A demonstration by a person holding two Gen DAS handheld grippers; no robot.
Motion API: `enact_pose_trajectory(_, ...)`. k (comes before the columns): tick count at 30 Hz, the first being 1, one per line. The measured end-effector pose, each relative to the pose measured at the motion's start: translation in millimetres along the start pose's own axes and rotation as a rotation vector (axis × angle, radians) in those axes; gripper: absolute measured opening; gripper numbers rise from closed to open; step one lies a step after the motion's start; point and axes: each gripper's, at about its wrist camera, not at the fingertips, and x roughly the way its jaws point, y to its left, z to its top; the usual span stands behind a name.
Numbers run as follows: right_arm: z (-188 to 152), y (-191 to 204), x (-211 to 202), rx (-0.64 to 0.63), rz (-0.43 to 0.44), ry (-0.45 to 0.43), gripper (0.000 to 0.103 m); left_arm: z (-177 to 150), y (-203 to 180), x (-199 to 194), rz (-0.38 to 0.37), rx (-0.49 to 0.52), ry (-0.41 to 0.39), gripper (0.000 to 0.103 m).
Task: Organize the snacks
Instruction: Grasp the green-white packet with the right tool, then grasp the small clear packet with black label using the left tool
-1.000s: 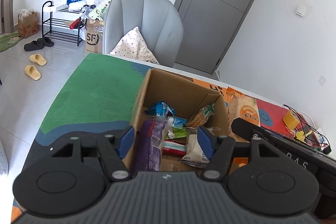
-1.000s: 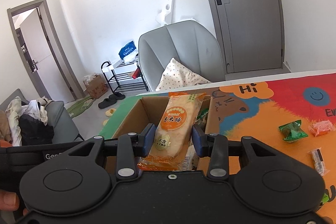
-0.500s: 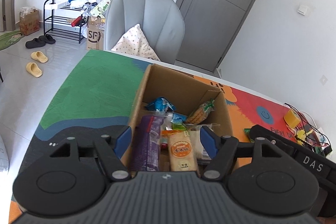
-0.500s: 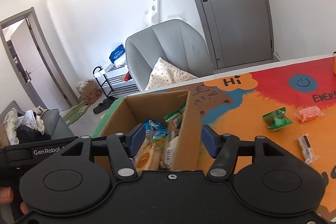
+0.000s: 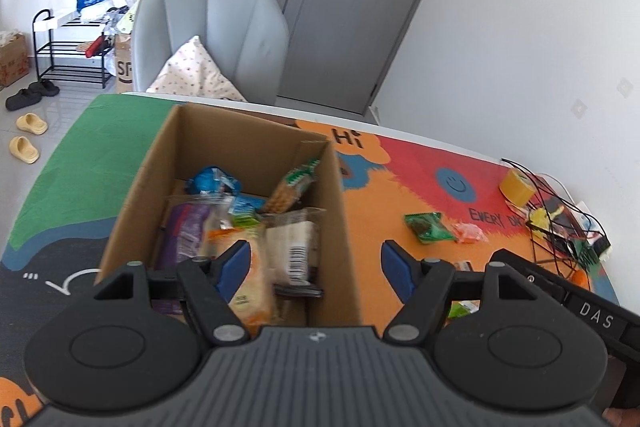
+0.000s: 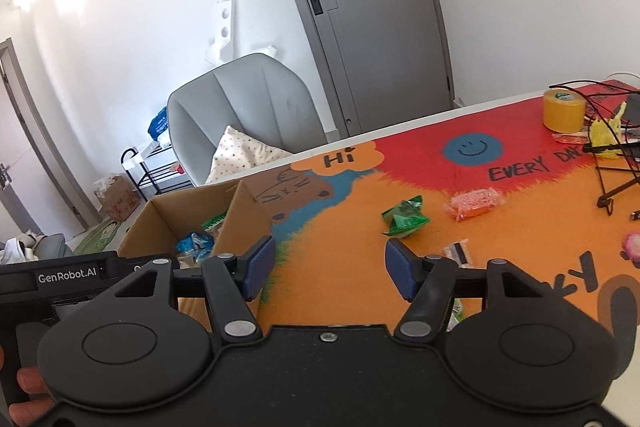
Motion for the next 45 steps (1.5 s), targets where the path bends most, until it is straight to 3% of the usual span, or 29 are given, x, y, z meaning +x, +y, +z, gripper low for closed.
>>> enact_pose_trajectory(11,-15.3,-39.1,-2.1,0.045,-0.074,0.035,0.060,-12.9,-43.9,12.7,-0.066,0.100,0.038,0.071)
enact_pose_trajectory(25,-38.8,-66.8,35.9,0.070,-0.092,0.138,0.054,-23.4,-84.2,33.4,-0.094,0.168,0.049,0.066)
enact_pose_trajectory(27,-41.2,-70.0,42.0,0.069,-0.099,0.146,0.050,-25.2,-88.7,39.7,-0.091,0.175,0.060,0.065)
enact_pose_trajectory(29,-44.6,-73.4,48.2,0.070,-0.107,0.158,0.035,-27.5,-93.1,46.7,-0.087,0.179,0.072,0.064)
enact_pose_trajectory(32,-49.3,-81.3,49.9,0.088,-0.081,0.171,0.025,-30.6,-98.5,56.9,-0.084,0.184,0.091,0.063)
enact_pose_trajectory(45,-53.7,-125.2,13.1,0.158,-0.127,0.120,0.023,-43.6,-139.1,93.9,-0.090,0.219,0.134,0.061)
